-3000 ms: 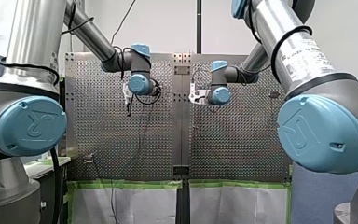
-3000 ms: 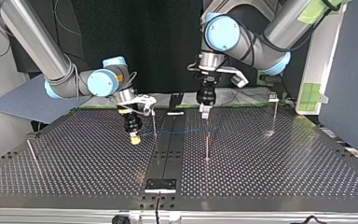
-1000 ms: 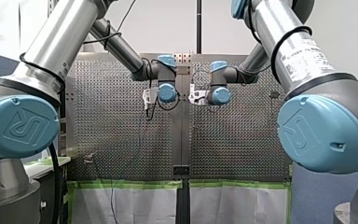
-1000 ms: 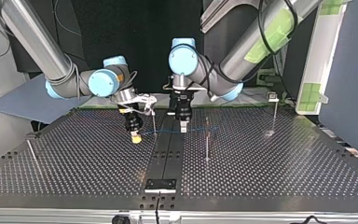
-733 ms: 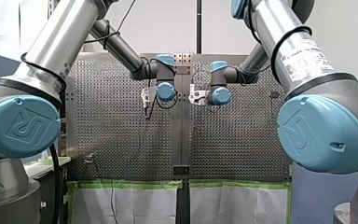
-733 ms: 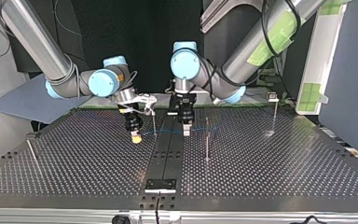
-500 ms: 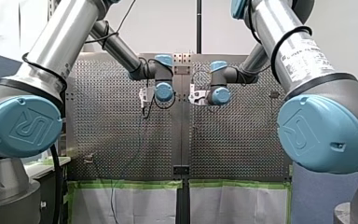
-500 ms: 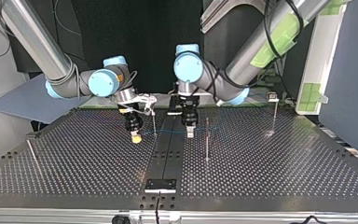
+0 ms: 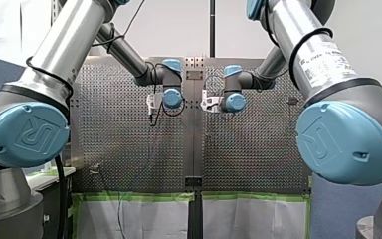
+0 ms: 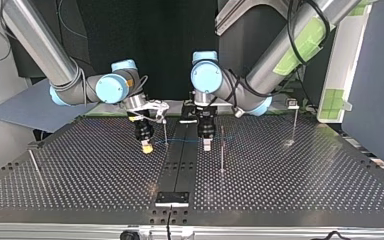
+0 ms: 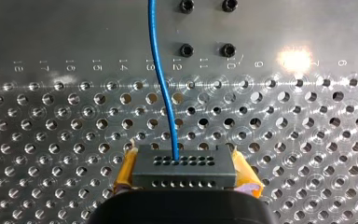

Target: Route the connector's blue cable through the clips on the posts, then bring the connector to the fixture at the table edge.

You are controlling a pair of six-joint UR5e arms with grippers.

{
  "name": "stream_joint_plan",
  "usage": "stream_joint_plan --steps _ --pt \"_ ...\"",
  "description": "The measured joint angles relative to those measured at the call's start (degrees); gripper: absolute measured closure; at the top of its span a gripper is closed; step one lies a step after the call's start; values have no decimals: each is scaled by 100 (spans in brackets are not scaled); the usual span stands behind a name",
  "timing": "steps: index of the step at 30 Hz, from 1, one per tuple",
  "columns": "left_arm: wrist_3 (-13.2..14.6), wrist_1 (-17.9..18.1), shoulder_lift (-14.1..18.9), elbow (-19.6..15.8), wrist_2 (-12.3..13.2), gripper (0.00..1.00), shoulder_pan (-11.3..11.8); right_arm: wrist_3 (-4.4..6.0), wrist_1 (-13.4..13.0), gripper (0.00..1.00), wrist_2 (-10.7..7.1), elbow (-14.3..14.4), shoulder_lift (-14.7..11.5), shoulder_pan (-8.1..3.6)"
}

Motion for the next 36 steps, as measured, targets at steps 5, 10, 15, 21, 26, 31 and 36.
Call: stream_joint_plan --steps 5,10,15,21,26,31,36 --pt "0 -28 -2 65 13 0 27 -1 11 100 0 -1 -1 6" --pt "20 -101 -2 149 9 0 19 -1 18 100 0 0 -1 17" --pt "28 -170 -3 215 -2 0 12 -1 20 100 0 -1 0 19" --pt "28 -197 -3 225 19 0 -30 -1 20 100 -2 -1 0 23" --pt "36 -206 -6 227 10 0 -57 1 21 100 -1 0 1 25" --pt "68 -229 -8 227 -8 0 -94 3 21 100 0 1 0 25" --pt "157 -241 -6 227 -109 46 -124 6 21 100 -3 1 0 24"
